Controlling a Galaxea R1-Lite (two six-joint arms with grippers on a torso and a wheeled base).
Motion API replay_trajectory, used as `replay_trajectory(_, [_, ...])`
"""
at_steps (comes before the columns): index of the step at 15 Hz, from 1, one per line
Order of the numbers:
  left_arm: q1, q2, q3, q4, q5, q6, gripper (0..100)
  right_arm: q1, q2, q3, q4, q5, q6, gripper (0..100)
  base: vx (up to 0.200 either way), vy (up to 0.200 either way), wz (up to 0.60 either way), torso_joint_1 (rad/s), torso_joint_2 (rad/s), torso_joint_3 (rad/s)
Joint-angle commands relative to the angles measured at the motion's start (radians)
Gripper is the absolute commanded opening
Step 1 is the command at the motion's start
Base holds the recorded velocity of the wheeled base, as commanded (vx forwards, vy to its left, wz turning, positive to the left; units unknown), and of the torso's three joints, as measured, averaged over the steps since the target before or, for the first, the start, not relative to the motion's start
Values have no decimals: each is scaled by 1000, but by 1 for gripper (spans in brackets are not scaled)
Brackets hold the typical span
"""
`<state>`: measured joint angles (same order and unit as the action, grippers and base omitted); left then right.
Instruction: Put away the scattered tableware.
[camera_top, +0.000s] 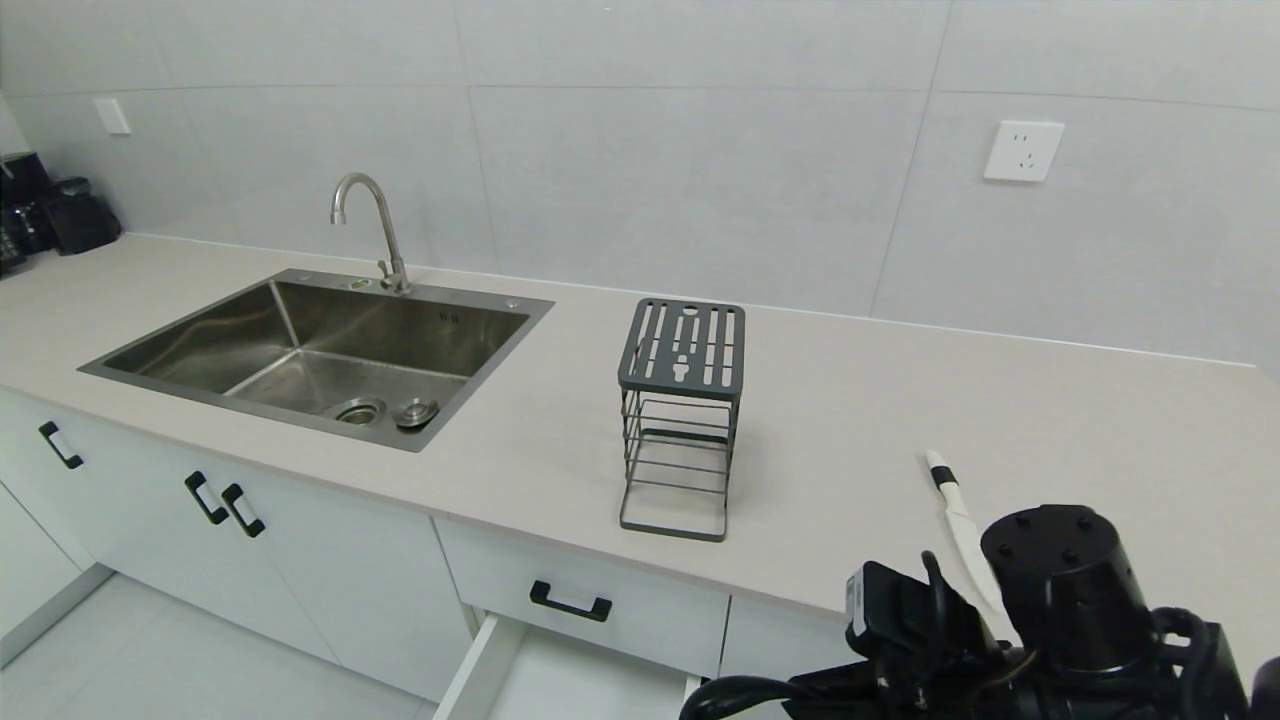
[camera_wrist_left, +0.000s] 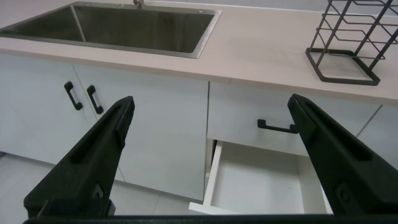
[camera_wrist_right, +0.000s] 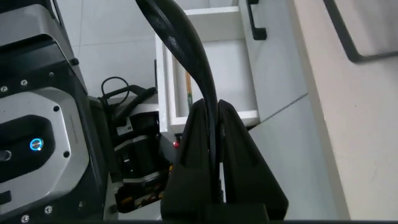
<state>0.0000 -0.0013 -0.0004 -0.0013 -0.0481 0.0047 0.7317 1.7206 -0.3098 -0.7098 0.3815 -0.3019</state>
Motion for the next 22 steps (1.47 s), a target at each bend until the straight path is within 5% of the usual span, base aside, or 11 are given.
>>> replay_trajectory(1, [2,1,0,0,1,0,100,86,54,-49,0,-35,7,0,0,0,0,0,0,0])
replay_trajectory(7, [2,1,-1,0,1,0,100,192,171,-184,0,-104,113,0,0,0,0,0,0,0])
replay_trajectory(11, [0,1,-1,0,1,0,100,281,283,-368,0,-294,253,0,0,0,0,0,0,0])
replay_trajectory(14, [0,1,0,0,1,0,100,293,303,-423,0,-305,282,0,0,0,0,0,0,0])
replay_trajectory(18, [0,1,-1,0,1,0,100,354,300,-474,6,-342,550,0,0,0,0,0,0,0])
replay_trajectory(22, [2,1,0,0,1,0,100,371,321,-529,15,-332,486,0,0,0,0,0,0,0])
